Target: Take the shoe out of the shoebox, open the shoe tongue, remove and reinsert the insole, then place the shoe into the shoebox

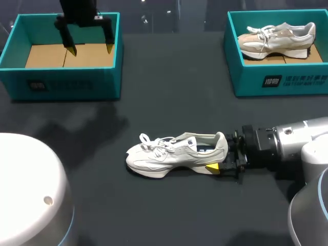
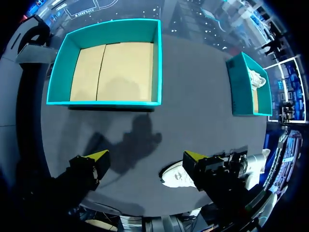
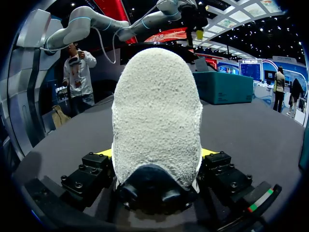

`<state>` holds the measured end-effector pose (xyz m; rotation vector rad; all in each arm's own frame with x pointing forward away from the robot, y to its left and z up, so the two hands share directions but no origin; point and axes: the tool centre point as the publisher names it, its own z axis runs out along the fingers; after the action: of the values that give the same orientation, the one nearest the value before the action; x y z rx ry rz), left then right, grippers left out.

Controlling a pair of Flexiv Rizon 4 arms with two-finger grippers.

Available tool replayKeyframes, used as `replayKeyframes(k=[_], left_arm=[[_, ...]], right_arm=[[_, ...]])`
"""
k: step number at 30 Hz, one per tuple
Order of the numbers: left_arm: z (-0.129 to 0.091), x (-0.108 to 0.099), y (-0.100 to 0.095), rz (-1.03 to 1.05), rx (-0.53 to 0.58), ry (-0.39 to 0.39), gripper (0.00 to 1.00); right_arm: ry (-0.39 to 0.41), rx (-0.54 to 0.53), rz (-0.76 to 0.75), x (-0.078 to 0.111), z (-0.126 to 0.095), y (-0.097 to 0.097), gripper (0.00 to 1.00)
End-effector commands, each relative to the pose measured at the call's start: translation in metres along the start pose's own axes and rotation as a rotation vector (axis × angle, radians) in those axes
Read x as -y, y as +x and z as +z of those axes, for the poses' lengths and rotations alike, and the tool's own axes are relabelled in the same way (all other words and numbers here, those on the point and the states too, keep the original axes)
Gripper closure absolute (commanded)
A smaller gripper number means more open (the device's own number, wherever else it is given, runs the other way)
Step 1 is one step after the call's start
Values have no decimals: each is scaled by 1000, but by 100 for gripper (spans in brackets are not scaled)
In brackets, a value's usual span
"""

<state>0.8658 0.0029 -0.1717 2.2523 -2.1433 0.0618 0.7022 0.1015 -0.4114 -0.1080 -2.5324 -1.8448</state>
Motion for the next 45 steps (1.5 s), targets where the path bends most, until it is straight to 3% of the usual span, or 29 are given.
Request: replayKeyframes(k=[1,5,7,38,40,45], left_arm=[[2,-34,11,5,-2,70,0],[4,-49,25,-13,-11,20,0],[3,-52,33,-34,-17,-110,0],[3,-52,33,-34,-17,-110,0],[3,-61,44,-10,-4,-58,0],[5,-84,73,30,12,-24,0]], right_arm=[[3,1,0,0,4,0,100],[3,1,0,0,4,0,100],[3,1,0,0,4,0,100],[3,1,0,0,4,0,100],[3,1,0,0,4,0,100],[3,1,0,0,4,0,100]])
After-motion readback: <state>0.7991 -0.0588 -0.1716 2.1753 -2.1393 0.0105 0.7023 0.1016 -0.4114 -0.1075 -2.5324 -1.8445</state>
